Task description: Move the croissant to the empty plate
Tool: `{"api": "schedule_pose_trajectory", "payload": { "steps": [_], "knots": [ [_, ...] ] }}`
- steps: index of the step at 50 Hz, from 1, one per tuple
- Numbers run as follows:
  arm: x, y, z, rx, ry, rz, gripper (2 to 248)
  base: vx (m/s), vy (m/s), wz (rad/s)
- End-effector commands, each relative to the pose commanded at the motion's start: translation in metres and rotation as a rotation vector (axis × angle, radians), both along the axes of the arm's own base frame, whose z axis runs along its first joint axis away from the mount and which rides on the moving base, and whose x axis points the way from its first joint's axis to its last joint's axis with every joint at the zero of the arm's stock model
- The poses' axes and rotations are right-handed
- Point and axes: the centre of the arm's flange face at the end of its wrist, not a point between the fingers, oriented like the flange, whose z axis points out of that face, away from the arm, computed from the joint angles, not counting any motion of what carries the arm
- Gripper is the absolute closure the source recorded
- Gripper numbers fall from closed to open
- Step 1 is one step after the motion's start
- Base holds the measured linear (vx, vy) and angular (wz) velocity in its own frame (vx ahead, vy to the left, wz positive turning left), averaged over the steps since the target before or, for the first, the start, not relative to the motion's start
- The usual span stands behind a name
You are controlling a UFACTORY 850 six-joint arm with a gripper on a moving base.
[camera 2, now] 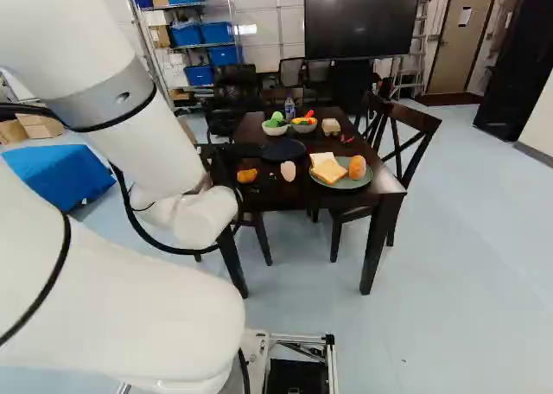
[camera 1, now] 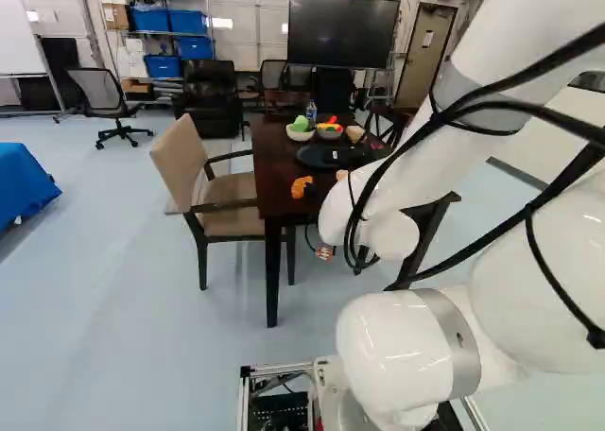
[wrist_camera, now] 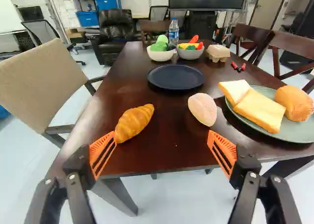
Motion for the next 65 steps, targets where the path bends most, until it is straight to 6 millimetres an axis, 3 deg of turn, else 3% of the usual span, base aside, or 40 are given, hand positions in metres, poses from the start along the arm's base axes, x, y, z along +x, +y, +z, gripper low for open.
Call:
{"api": "schedule_pose_trajectory", "payload": {
  "steps": [17,40,65],
  "knots": [
    [0.009,0.000,0.011,0.000,-0.029,0.001,3,0.000,0.000,0.000],
    [0.043,0.011,0.028,0.000,0.017,0.036,3,0.000,0.000,0.000],
    [0.052,0.027,0.038,0.001,0.139,0.074,3,0.000,0.000,0.000]
  ]
}}
